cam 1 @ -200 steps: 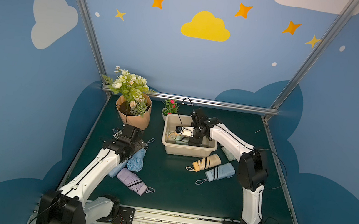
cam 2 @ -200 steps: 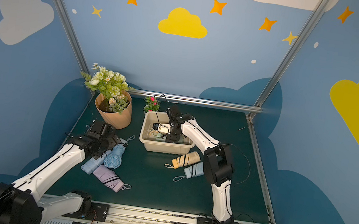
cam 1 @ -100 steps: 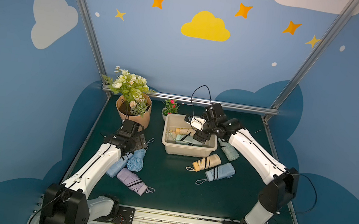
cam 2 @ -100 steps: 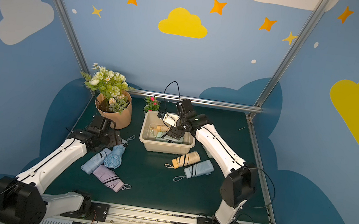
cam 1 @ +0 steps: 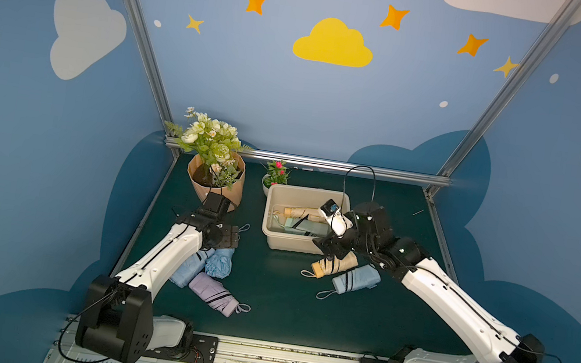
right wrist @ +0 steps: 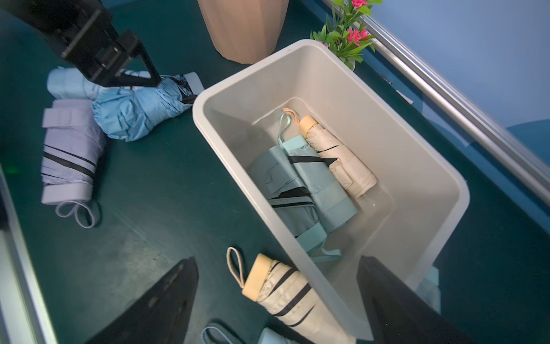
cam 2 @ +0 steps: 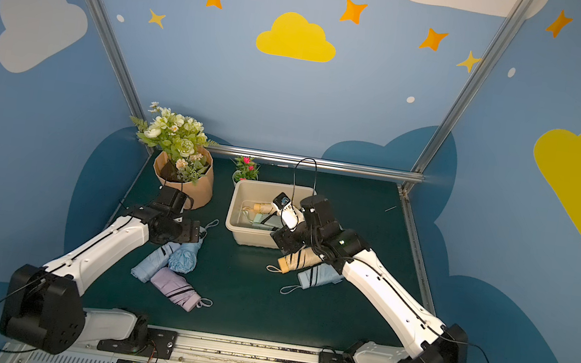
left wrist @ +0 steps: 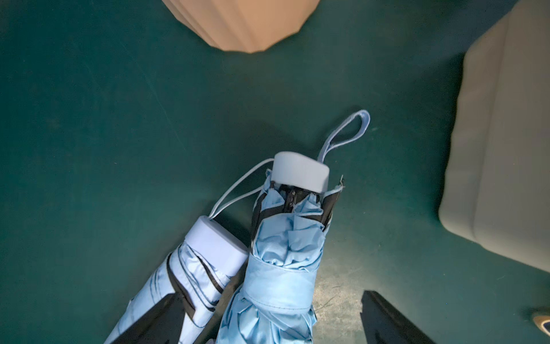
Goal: Put the umbrella into the storage box
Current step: Pick up the umbrella from the center of the board.
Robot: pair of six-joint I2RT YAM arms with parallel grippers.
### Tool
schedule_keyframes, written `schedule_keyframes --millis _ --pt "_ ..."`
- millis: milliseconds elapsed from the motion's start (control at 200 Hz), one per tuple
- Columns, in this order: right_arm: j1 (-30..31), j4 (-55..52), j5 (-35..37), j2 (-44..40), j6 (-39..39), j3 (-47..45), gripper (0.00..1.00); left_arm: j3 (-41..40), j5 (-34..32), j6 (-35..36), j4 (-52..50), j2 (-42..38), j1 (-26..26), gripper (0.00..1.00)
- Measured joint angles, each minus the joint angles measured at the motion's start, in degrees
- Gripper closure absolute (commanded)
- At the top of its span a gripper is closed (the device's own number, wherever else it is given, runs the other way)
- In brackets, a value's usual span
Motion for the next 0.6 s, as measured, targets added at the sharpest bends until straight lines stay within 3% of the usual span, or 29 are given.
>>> schedule_keyframes --millis 255,601 --pt "0.46 2.03 0.55 -4.83 5.57 -2.36 0.11 0.55 -0.79 1.49 -0.39 7.10 -3.67 0.04" --pt "0.46 2.08 1.20 -7.87 6.36 -3.52 0.11 0.59 -6.78 1.22 1.92 13.14 -7.58 0.18"
